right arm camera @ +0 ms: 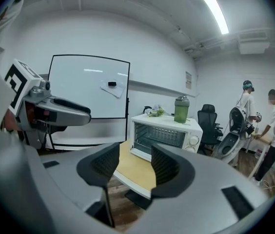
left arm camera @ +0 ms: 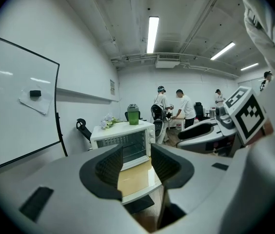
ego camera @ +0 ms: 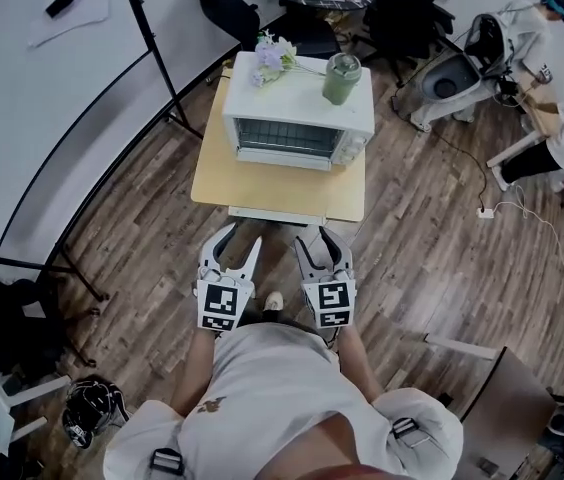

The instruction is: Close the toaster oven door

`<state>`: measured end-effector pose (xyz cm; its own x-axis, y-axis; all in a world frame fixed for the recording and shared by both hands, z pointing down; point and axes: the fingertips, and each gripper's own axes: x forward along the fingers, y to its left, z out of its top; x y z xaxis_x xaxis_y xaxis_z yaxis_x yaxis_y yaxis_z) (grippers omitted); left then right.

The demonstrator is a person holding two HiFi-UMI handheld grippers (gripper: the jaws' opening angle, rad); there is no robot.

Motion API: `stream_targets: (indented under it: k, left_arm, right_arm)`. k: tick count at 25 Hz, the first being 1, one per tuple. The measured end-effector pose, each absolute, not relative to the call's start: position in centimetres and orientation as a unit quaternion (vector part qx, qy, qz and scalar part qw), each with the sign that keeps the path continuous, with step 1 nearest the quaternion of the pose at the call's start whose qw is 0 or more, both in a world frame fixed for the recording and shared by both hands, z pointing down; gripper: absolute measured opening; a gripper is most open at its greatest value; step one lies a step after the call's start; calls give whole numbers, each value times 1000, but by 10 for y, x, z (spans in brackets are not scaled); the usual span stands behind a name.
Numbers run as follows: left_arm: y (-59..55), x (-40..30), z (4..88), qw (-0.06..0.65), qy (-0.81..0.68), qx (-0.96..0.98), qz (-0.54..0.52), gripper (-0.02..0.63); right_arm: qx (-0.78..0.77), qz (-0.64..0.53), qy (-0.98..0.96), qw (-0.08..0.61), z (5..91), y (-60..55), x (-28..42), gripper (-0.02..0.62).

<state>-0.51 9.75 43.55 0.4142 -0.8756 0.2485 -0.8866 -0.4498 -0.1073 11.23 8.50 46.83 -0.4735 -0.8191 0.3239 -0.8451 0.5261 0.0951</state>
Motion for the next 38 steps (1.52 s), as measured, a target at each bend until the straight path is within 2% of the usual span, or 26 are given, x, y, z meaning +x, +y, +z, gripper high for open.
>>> stream_targets:
  k: [6, 19, 38]
  left_arm:
    - [86, -16, 450, 37, -533, 834, 140, 173]
    - [29, -15, 470, 50, -512, 846, 141, 173]
    - [-37, -32, 547, 114, -479, 851, 185, 175]
  right_arm:
    - [466, 47, -865, 178, 483, 71, 99, 207]
    - [498, 57, -842, 200, 500, 23, 118, 204]
    - [501, 118, -812, 276, 581, -24, 123, 201]
